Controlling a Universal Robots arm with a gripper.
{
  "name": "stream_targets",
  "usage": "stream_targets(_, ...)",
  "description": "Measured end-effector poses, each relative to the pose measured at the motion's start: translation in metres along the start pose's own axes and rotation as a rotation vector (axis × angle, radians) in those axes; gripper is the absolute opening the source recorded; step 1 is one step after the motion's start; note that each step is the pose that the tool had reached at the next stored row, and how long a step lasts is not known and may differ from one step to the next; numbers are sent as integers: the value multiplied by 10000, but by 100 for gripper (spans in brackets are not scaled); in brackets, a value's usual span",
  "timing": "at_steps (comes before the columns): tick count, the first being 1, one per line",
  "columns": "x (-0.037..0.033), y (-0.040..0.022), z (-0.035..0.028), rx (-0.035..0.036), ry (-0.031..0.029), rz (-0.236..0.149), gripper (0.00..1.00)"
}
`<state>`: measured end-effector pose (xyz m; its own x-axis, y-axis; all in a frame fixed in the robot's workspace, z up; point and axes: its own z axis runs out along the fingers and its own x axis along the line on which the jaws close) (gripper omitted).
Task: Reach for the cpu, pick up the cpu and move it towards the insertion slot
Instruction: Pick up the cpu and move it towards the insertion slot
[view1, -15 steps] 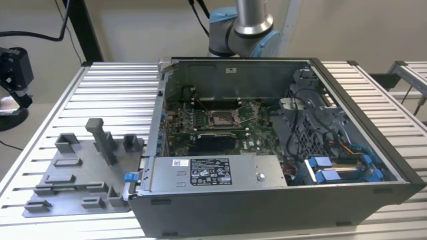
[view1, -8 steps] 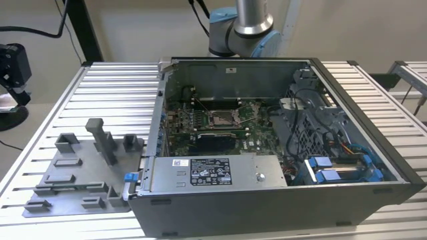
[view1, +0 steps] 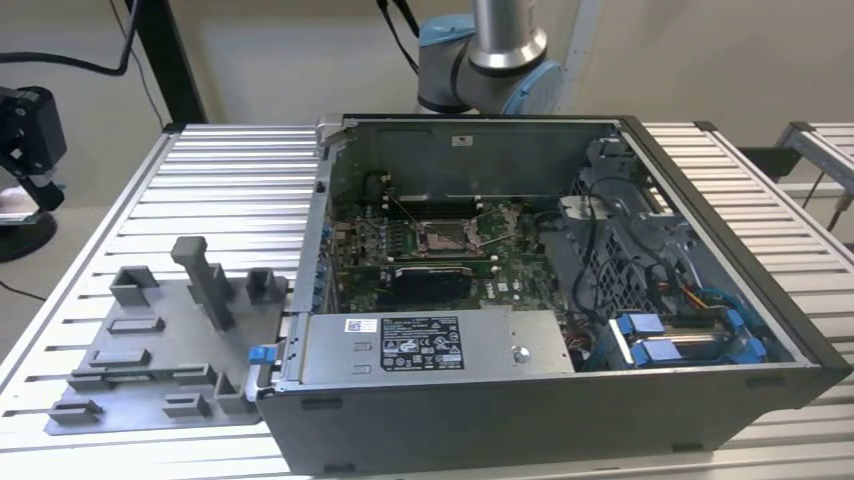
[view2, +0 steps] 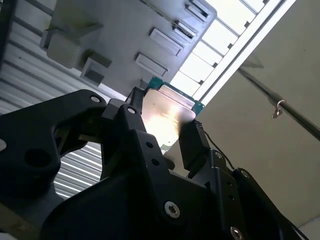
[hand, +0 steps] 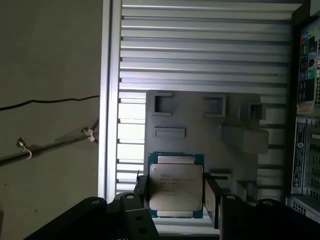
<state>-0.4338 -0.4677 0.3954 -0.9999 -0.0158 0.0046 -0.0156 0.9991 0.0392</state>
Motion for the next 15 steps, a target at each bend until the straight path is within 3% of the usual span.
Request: stream_targets(15, -382, -6, -2, 0, 1, 0, 0)
